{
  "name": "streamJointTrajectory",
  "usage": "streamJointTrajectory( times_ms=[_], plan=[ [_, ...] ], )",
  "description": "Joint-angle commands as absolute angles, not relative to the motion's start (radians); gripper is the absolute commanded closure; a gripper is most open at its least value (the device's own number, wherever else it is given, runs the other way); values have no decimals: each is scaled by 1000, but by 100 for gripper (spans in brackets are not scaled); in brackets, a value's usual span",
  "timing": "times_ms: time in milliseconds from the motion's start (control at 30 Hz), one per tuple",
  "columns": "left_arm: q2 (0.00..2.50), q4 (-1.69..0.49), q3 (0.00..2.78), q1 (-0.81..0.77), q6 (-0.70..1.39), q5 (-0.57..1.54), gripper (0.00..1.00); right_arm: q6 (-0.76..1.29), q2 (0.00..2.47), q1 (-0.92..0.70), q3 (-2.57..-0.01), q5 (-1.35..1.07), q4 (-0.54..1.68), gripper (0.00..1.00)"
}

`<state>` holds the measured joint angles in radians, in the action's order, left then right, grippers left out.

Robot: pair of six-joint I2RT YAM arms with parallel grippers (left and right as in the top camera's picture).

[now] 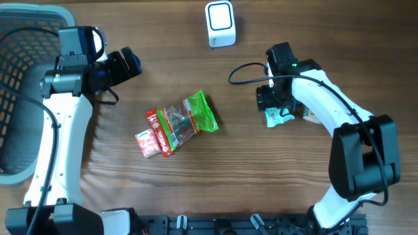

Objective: Scan the item barcode
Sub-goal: 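Lower the green snack bag beside the noodle cup and release it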

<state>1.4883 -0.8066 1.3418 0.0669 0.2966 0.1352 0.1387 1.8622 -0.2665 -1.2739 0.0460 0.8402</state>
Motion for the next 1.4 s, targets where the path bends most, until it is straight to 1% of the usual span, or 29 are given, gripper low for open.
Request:
streamJointTrajectory(
  times_ms=[0,67,100,133,333,367,433,567,600,667,733,767,800,900,967,1067,1133,1233,1367],
  plan=[
    [1481,-804,1348,74,284,133,0,170,1863,-271,-1332,8,867,15],
    [1481,-804,1348,74,284,133,0,157,1857,-282,-1356,-106,867,20],
    [1481,-804,1348,74,284,133,0,159,1856,-285,-1357,-105,857,23],
    [1481,-804,1348,74,284,133,0,159,1857,-285,-1356,-100,845,24],
    [1481,-804,1348,74,284,133,0,157,1857,-285,-1354,-65,819,23],
    [1481,-804,1348,74,284,133,0,160,1857,-285,-1354,-14,816,19],
    [1481,-804,1348,74,284,133,0,160,1855,-285,-1359,102,814,18],
    [1481,-804,1348,74,284,133,0,154,1803,-293,-1406,46,839,19],
    [1481,-804,1348,74,284,133,0,136,1785,-298,-1408,1,833,21],
    [1481,-804,1348,74,284,133,0,72,1770,-310,-1408,-135,822,37],
    [1481,-804,1348,74,284,133,0,8,1777,-325,-1401,-261,820,77],
    [1481,-804,1348,74,284,133,0,3,1782,-336,-1390,-267,812,86],
    [1481,-804,1348,74,284,133,0,3,1786,-344,-1378,-264,801,91],
    [1481,-804,1348,74,284,133,0,15,1821,-368,-1301,-245,690,95],
    [1481,-804,1348,74,284,133,0,112,1851,-371,-1248,-110,616,96],
    [1481,-804,1348,74,284,133,0,167,1888,-361,-1206,-7,576,96],
    [1481,-804,1348,74,284,133,0,173,1903,-352,-1187,5,578,96],
    [1481,-804,1348,74,284,133,0,215,1898,-332,-1185,94,633,96],
    [1481,-804,1348,74,284,133,0,242,1898,-279,-1185,123,680,96]
  ],
)
